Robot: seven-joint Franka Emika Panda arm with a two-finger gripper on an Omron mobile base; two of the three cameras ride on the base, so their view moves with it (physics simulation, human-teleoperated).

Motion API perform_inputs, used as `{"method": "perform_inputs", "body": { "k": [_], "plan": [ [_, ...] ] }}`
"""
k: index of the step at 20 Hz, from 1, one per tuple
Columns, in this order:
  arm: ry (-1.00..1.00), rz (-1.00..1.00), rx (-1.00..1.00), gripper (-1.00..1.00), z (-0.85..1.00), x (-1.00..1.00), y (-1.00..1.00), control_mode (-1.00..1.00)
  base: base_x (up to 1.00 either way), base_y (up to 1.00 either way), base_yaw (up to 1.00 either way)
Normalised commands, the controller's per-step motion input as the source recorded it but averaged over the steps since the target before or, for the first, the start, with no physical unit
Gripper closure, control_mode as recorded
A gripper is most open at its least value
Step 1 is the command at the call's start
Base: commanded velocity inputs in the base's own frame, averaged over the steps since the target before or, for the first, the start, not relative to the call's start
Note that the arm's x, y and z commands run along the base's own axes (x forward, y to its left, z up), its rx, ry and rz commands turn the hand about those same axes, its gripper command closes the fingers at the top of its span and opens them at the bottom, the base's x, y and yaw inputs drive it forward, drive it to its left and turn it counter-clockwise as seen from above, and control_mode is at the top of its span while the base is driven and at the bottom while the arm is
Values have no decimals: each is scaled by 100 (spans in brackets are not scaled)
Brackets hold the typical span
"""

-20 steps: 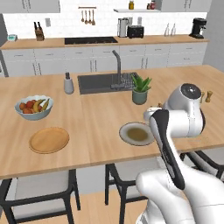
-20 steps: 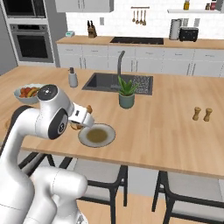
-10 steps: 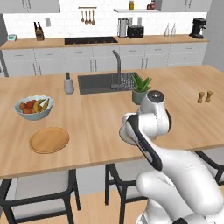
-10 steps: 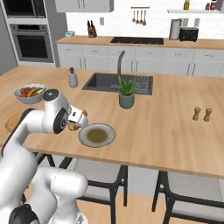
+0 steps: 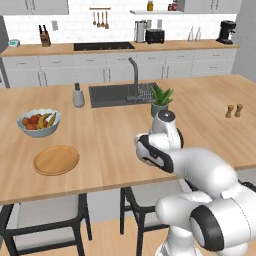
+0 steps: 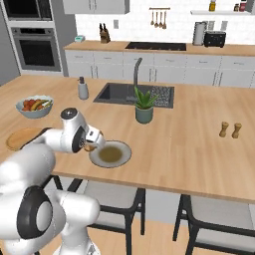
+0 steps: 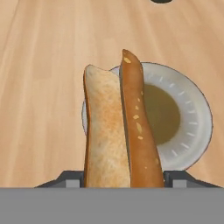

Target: Place one bun and one sausage from the bowl on each plate.

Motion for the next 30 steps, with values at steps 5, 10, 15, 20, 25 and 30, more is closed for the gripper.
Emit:
{"method": "perform_inputs", "body": {
  "k": [5, 10, 15, 20, 25, 30],
  "plan": [
    [0, 3, 0, 100, -41, 7, -3, -100, 0, 0, 0],
    [0, 0, 0, 100, -18, 13, -17, -100, 0, 0, 0],
    [0, 0, 0, 100, -28, 7, -5, -100, 0, 0, 0],
    [0, 0, 0, 100, -7, 10, 0, -100, 0, 0, 0],
    [0, 0, 0, 100, -4, 20, 0, -100, 0, 0, 0],
    [1, 0, 0, 100, -27, 6, 0, -100, 0, 0, 0]
  ]
}}
